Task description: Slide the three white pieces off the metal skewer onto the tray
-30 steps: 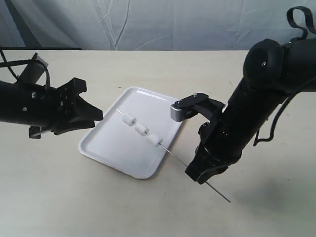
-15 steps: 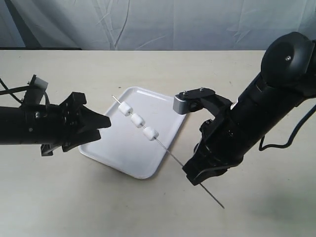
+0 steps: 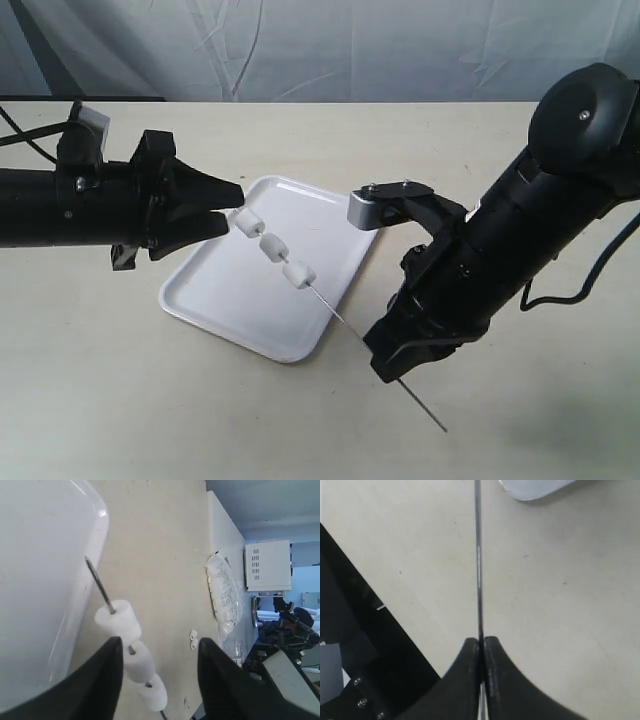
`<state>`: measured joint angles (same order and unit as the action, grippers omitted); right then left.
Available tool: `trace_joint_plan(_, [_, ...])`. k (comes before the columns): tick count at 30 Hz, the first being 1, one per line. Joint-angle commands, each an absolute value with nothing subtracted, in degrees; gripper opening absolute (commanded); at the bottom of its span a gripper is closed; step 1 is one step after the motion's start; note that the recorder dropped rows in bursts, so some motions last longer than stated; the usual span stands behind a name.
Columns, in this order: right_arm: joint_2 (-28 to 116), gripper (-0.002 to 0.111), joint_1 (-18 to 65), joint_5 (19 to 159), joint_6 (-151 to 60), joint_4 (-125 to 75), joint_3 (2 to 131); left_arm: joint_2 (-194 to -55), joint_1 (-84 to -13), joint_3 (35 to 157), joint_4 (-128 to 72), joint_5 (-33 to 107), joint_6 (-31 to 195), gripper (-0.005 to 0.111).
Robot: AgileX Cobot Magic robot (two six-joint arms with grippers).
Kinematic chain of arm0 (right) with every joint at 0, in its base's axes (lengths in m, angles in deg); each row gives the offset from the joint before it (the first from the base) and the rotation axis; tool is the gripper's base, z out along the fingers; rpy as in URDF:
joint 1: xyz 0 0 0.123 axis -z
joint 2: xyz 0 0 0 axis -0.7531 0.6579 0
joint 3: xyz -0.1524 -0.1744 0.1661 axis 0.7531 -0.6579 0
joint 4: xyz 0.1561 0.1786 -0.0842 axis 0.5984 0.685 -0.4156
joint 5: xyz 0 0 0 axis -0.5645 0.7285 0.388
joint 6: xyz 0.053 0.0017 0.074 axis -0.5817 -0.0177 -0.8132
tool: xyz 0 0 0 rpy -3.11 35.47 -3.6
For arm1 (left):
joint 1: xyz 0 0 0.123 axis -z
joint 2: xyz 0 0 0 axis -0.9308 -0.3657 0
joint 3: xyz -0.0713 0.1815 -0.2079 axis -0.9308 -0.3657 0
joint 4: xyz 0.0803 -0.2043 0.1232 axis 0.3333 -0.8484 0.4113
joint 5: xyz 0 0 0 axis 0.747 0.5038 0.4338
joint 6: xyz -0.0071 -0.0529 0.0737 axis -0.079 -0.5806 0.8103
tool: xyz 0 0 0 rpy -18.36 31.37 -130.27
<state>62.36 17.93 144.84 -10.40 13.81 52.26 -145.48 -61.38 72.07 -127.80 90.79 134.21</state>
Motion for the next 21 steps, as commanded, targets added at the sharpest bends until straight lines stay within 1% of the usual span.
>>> trace_joint_plan(1, [61.73,-0.001,18.37,145.37,-9.61,15.87,52.15,-145.54,-61.58,72.46,-128.36,91.58,134.01,0.046])
trace_joint_plan(21, [61.60,-0.001,18.37,147.72,-5.63,21.92,52.15,-145.54,-61.58,72.46,-128.36,88.30,134.26,0.046])
